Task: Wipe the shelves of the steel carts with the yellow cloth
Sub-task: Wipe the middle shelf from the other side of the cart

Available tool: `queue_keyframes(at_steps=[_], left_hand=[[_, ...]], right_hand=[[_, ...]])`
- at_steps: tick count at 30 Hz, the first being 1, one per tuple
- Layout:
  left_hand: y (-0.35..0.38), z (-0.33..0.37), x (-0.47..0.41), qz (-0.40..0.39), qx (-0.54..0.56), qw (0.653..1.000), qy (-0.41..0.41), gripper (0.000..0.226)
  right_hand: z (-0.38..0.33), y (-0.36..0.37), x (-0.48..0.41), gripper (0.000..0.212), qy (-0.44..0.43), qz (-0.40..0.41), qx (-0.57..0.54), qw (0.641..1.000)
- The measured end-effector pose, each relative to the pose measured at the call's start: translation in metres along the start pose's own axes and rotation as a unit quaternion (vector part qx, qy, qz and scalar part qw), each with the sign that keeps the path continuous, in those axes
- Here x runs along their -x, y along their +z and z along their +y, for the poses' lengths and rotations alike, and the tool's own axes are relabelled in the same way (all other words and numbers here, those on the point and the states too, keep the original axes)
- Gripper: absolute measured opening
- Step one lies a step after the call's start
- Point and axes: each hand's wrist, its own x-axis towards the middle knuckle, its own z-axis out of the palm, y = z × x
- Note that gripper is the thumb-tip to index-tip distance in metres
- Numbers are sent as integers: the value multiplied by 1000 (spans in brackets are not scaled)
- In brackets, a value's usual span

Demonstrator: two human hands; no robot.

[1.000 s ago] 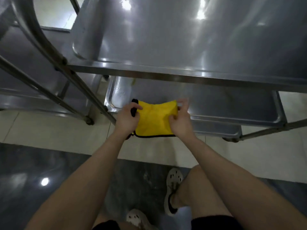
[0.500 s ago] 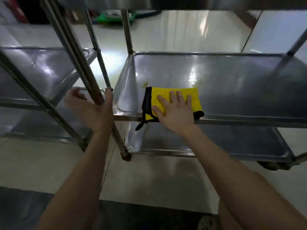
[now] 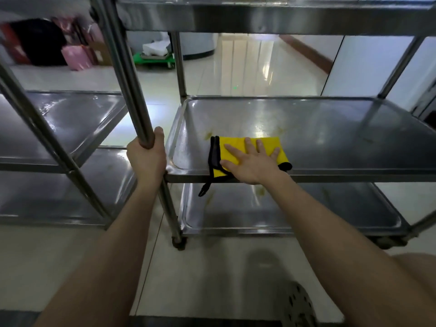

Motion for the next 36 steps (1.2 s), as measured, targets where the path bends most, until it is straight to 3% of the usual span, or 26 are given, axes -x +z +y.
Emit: queue_keyframes(at_steps=[2,6,10,16,22,28,32,36], left_hand=[[3,0,0,14,6,1000,7,56],[6,-7,-1,23,33,999,20,72],[7,-17,-3,14,72,997,38,71],[12,-16,-7,26,52,998,36,66],[16,-6,-11,50,1,997,57,63],[15,1,-8,33,35,998,30,60],[14,3,-7,18,54,998,13,59],[16,0,-7,22,53,998,11,46]], right_hand=[[3,3,-14,84,6,-1,-4,1000],[21,-1,-61,99,36,8,-14,999],[18,-13,-126,107,57,0,-13,998],[-77,-18,-191,93,-36,-6,-5,999],[-123,-11,-141,84,-82,-23,9,996],[-78,9,-45,92,-134,-44,5,990],[-15,-7,-44,88,-72,-58,9,996],[5,-15,-95,93,-14,-51,6,999]])
